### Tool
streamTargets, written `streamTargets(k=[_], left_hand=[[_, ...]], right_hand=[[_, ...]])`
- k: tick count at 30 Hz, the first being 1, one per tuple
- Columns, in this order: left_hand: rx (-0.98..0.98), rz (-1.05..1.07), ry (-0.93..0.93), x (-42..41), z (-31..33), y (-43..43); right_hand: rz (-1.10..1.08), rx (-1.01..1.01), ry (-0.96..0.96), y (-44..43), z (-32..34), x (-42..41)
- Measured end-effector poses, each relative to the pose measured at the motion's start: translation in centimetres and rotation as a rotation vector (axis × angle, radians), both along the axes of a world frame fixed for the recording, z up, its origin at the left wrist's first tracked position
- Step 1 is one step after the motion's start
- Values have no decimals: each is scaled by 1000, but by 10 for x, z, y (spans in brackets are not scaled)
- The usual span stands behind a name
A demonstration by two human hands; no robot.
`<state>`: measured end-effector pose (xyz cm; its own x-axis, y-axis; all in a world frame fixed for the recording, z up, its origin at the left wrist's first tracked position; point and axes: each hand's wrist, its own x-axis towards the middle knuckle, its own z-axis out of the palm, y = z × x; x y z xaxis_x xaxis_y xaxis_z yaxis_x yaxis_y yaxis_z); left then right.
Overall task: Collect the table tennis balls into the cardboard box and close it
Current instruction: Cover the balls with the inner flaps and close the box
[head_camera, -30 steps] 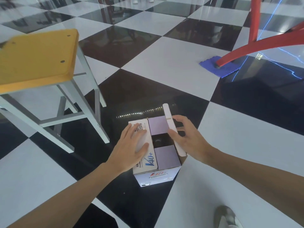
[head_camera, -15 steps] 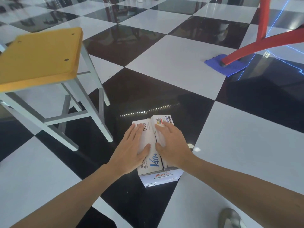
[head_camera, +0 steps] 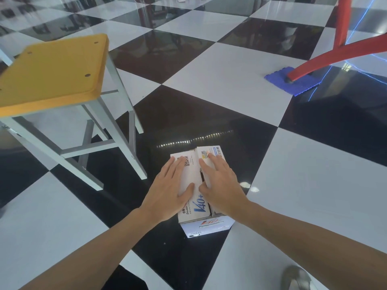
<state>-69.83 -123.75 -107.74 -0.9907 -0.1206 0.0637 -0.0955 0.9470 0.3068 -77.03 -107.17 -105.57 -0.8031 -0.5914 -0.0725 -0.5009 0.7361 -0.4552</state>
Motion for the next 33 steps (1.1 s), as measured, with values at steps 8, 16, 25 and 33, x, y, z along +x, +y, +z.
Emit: streamTargets(k=[8, 16, 25, 33], left_hand=[[-52, 23, -6, 1, 1, 2], [-70, -8, -5, 3, 3, 4], [-103, -31, -20, 4, 5, 5], [-151, -34, -36, 2, 11, 5]], right_hand=[[3, 91, 44, -5, -7, 4], [104, 138, 190, 11, -10, 1], [215, 187, 239, 17, -15, -3], [139, 15, 158, 24, -11, -6]])
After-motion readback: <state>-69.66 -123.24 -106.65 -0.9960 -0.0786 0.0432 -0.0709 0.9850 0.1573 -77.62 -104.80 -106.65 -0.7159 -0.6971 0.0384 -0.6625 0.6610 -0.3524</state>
